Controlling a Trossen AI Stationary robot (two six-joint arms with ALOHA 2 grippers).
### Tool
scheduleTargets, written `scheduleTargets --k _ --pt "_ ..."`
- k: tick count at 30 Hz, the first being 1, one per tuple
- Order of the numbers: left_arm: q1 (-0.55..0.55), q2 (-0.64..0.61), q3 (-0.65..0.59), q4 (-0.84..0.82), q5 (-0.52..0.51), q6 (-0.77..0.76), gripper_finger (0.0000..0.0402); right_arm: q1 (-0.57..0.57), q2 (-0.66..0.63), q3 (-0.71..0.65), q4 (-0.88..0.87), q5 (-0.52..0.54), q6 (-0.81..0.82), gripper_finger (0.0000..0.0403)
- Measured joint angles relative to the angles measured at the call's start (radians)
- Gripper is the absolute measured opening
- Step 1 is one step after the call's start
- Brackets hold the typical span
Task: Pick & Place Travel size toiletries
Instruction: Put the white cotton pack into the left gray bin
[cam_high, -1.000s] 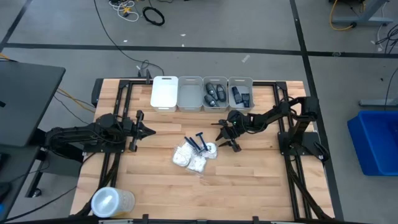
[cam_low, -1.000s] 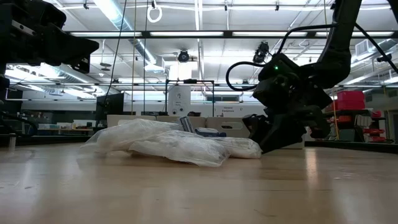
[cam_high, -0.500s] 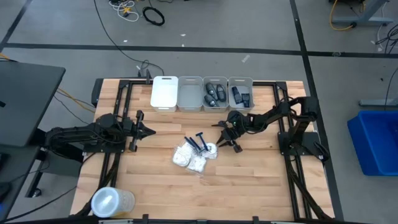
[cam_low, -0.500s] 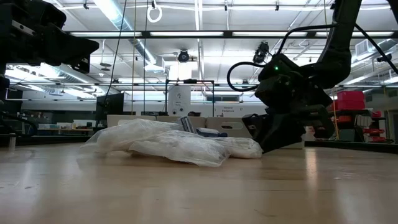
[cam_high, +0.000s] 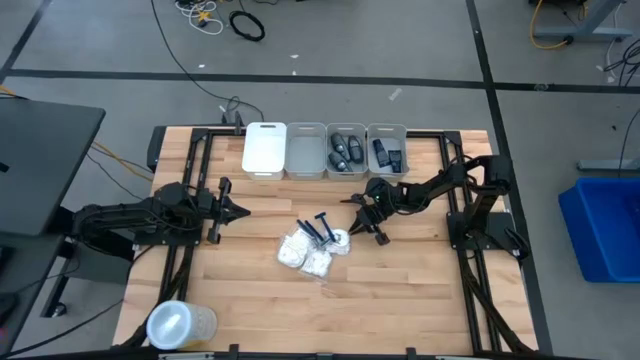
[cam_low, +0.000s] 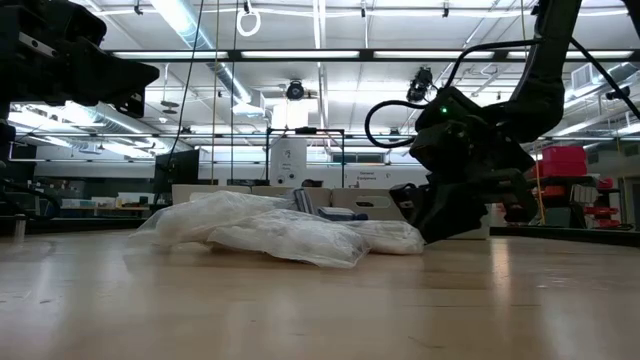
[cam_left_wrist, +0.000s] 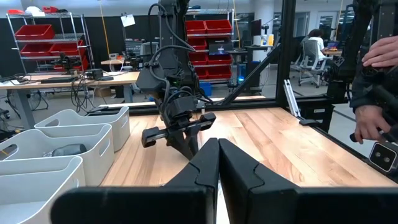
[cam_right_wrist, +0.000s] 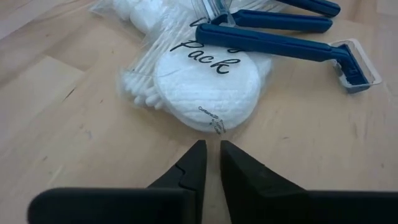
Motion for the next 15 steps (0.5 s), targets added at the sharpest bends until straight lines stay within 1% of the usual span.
scheduleTargets --k 15 --pt "0.0 0.0 0.0 0.0 0.0 0.0 0.0016 0.0 0.0 0.0 -0.001 0.0 0.0 0.0013"
